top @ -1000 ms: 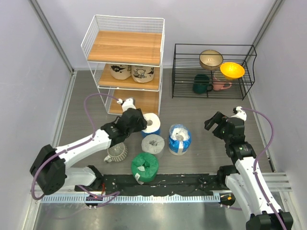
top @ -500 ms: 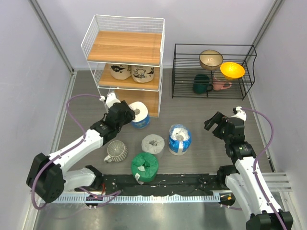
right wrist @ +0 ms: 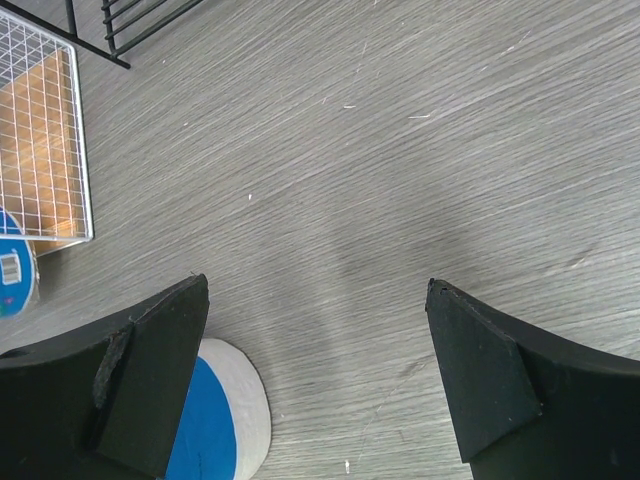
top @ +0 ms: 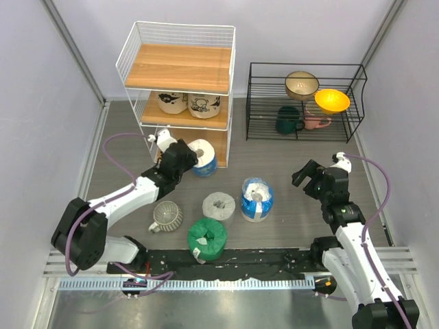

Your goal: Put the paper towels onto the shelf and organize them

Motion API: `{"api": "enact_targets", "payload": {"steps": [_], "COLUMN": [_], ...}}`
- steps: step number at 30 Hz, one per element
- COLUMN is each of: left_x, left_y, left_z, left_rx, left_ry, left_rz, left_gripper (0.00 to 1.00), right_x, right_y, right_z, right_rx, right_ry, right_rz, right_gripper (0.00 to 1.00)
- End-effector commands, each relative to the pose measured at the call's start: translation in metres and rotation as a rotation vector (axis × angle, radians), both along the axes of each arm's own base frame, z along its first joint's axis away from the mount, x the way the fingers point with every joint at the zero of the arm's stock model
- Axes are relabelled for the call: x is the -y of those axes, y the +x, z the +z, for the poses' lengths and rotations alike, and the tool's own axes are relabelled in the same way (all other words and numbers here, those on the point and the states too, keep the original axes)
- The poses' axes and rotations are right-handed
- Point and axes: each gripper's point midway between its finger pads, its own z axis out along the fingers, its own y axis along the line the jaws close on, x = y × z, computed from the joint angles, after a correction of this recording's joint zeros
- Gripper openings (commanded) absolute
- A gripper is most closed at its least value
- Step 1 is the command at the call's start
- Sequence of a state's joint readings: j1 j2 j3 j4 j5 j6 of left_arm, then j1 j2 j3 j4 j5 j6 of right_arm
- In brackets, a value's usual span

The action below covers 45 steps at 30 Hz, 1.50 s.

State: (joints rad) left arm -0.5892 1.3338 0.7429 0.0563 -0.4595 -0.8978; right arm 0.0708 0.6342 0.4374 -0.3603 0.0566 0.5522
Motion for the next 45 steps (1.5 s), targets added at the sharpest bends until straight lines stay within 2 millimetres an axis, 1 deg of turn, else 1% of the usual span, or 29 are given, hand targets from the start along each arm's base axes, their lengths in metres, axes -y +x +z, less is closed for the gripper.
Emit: {"api": "enact_targets", "payload": {"steps": [1,3,5,9,16,26,33,37,38,40,41,45], "left_x": [0.008,0.008,0.008,0.005,0.004,0.004,0.005,0.008,0.008,0.01,0.011,0.013], "left_y": [0.039,0.044,0.047,0.052,0.057,0.064,0.067,0.068,0.069,0.068,0.068,0.066], "left_z": [0.072,0.073,0.081,0.082,0.066,0.051,0.04,0.038,0.038,0.038,0.039,0.046], "left_rx": [0.21,0.219,0.236,0.245,0.229,0.202,0.18,0.178,0.177,0.176,0.177,0.19], "left_ry": [-0.129,-0.135,-0.148,-0.143,-0.16,-0.157,-0.155,-0.167,-0.173,-0.182,-0.188,-0.207], "left_rz": [0.073,0.082,0.088,0.11,0.15,0.184,0.199,0.194,0.195,0.19,0.185,0.166], "left_gripper": [0.33,0.33,0.33,0.33,0.33,0.33,0.4,0.48,0.55,0.63,0.7,0.81], "right_x": [-0.002,-0.002,-0.002,-0.002,-0.002,-0.002,-0.002,-0.002,-0.002,-0.002,-0.002,-0.003], "right_y": [0.006,0.007,0.007,0.007,0.007,0.007,0.007,0.007,0.007,0.007,0.007,0.007], "right_z": [0.007,0.007,0.006,0.006,0.006,0.007,0.008,0.008,0.008,0.009,0.008,0.008], "right_rx": [0.035,0.035,0.034,0.035,0.034,0.038,0.038,0.038,0.038,0.043,0.04,0.038], "right_ry": [-0.004,-0.002,-0.004,-0.005,-0.006,-0.005,-0.004,-0.004,-0.005,-0.004,-0.004,-0.003], "right_rz": [0.013,0.012,0.013,0.012,0.013,0.016,0.014,0.015,0.015,0.014,0.015,0.017], "right_gripper": [0.96,0.96,0.96,0.96,0.96,0.96,0.96,0.96,0.96,0.96,0.96,0.96]}}
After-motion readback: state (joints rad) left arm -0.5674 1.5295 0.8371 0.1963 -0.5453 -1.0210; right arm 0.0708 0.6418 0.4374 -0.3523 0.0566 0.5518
